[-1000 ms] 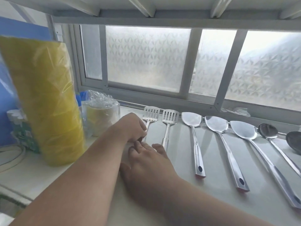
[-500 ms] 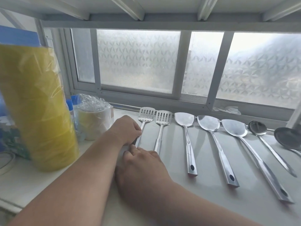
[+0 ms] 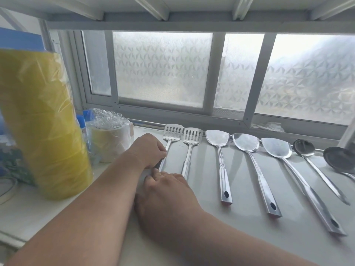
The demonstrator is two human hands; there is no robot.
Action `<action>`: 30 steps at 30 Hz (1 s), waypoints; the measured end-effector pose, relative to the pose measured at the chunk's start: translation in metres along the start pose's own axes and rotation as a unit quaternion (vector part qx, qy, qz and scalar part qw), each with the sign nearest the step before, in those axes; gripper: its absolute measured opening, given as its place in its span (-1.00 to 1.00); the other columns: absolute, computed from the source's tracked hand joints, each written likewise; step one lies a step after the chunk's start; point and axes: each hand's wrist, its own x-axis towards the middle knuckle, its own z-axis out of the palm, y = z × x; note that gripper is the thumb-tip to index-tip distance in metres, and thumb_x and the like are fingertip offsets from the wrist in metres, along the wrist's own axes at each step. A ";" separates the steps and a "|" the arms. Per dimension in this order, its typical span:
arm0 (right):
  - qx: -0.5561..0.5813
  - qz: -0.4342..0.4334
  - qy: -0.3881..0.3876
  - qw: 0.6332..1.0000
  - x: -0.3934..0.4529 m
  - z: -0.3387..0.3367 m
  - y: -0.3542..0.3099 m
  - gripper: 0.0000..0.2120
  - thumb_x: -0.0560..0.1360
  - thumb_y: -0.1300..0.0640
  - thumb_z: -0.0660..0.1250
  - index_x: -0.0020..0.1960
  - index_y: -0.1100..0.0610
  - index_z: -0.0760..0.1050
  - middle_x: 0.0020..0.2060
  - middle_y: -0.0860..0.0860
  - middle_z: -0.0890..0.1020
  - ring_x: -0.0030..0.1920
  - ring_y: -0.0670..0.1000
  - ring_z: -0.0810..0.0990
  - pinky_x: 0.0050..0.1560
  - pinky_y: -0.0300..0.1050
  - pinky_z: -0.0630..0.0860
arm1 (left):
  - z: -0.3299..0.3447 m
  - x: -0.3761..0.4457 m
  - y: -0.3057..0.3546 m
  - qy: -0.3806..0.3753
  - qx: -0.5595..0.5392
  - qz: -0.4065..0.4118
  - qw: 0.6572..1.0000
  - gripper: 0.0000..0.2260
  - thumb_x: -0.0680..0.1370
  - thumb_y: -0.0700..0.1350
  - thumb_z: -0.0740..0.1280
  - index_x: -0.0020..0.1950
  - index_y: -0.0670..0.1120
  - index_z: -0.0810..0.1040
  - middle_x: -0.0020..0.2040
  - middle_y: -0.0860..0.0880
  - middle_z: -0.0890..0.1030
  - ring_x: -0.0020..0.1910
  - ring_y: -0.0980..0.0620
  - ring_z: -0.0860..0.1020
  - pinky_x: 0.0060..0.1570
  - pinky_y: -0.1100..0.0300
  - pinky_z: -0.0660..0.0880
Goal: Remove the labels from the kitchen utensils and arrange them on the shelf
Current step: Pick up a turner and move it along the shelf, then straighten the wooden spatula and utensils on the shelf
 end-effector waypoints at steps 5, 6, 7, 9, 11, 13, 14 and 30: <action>-0.014 -0.007 0.022 1.000 0.002 0.003 0.001 -0.48 0.58 -0.12 0.07 0.28 0.24 0.52 0.31 0.26 0.55 0.29 0.25 0.52 0.33 0.20 0.35 | -0.003 -0.005 0.001 0.000 -0.012 -0.010 1.000 -0.88 0.56 -0.18 0.45 -0.05 -0.15 0.80 -0.08 -0.11 0.79 -0.13 -0.06 0.69 0.10 0.07 0.67; -0.016 -0.007 0.022 1.000 0.003 0.002 0.001 -0.47 0.59 -0.13 0.09 0.30 0.23 0.51 0.35 0.25 0.53 0.33 0.24 0.50 0.37 0.19 0.33 | -0.005 -0.008 0.002 0.011 -0.016 -0.010 1.000 -0.88 0.56 -0.17 0.46 -0.05 -0.15 0.80 -0.08 -0.11 0.79 -0.12 -0.03 0.69 0.10 0.08 0.66; -0.018 -0.008 0.025 0.999 0.002 0.000 0.001 -0.46 0.59 -0.15 0.10 0.31 0.22 0.50 0.35 0.23 0.53 0.35 0.23 0.48 0.40 0.17 0.32 | -0.009 -0.012 0.002 0.028 -0.025 -0.011 0.999 -0.89 0.56 -0.15 0.47 -0.06 -0.12 0.80 -0.07 -0.08 0.79 -0.07 -0.02 0.70 0.09 0.12 0.65; -0.023 -0.011 0.034 0.999 0.001 -0.004 0.001 -0.47 0.59 -0.18 0.10 0.30 0.20 0.51 0.32 0.18 0.56 0.37 0.19 0.47 0.43 0.13 0.30 | -0.021 -0.021 0.003 0.066 -0.041 -0.011 0.997 -0.92 0.57 -0.12 0.48 -0.04 -0.02 0.79 -0.06 0.04 0.77 0.00 0.03 0.70 0.08 0.22 0.57; -0.027 -0.013 0.031 0.999 0.000 -0.006 0.002 -0.48 0.59 -0.18 0.08 0.28 0.17 0.51 0.32 0.16 0.56 0.39 0.16 0.46 0.45 0.11 0.28 | -0.035 -0.034 0.001 0.085 -0.031 -0.005 0.996 -0.89 0.57 -0.12 0.47 -0.05 0.06 0.78 -0.20 0.13 0.64 -0.11 0.07 0.61 0.02 0.27 0.48; -0.021 -0.015 0.025 0.999 -0.001 -0.009 0.001 -0.48 0.60 -0.18 0.07 0.29 0.17 0.51 0.35 0.15 0.55 0.42 0.14 0.44 0.49 0.10 0.25 | -0.047 -0.049 -0.007 0.087 -0.003 0.012 0.996 -0.80 0.56 -0.16 0.43 -0.17 0.15 0.63 -0.28 0.06 0.47 -0.22 0.02 0.42 -0.09 0.24 0.44; -0.018 -0.017 0.027 0.999 -0.002 -0.010 0.000 -0.49 0.60 -0.18 0.08 0.29 0.17 0.51 0.36 0.14 0.55 0.42 0.13 0.45 0.49 0.09 0.25 | -0.053 -0.058 -0.012 0.087 0.012 0.017 0.996 -0.79 0.56 -0.15 0.42 -0.20 0.12 0.54 -0.26 0.05 0.45 -0.22 0.04 0.38 -0.14 0.21 0.44; 0.025 -0.054 -0.021 0.998 -0.037 -0.033 -0.014 -0.54 0.52 -0.18 0.09 0.20 0.07 0.55 0.18 -0.01 0.64 0.25 0.12 0.58 0.24 0.12 0.51 | -0.076 -0.221 -0.057 -0.017 0.137 0.054 0.989 -0.41 0.55 0.26 0.46 0.49 0.01 0.55 0.32 0.04 0.59 0.32 0.02 0.52 0.34 0.08 0.47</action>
